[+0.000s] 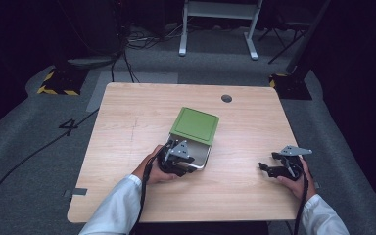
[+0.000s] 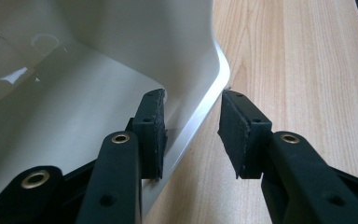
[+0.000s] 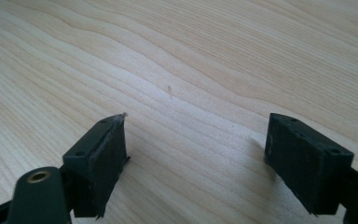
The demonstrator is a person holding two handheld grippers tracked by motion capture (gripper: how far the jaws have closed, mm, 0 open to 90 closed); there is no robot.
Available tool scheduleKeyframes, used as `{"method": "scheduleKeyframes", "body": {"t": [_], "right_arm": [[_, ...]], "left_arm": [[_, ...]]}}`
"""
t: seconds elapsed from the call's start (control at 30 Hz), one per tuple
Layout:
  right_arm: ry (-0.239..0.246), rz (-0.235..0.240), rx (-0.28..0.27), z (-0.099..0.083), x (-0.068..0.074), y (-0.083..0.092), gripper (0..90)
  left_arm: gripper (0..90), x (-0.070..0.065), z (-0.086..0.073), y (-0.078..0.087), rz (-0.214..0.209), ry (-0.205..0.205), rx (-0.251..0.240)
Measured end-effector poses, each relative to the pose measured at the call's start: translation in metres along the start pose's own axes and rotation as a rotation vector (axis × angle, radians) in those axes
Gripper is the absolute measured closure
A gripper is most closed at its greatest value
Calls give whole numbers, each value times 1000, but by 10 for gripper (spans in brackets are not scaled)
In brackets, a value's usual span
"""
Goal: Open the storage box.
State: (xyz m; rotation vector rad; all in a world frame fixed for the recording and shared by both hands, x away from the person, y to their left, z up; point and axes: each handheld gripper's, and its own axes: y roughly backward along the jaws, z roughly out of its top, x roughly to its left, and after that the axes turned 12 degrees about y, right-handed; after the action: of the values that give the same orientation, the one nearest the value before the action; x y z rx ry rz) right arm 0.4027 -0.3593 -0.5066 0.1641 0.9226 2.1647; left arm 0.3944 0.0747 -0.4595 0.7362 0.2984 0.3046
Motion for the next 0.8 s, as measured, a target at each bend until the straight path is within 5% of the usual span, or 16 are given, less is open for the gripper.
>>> {"method": "scheduleKeyframes", "body": {"t": [0.8], "right_arm": [[3,-3,0,-1,0,1,207]], "left_arm": [[604,-20,-26,12,-34,-25,35]]}}
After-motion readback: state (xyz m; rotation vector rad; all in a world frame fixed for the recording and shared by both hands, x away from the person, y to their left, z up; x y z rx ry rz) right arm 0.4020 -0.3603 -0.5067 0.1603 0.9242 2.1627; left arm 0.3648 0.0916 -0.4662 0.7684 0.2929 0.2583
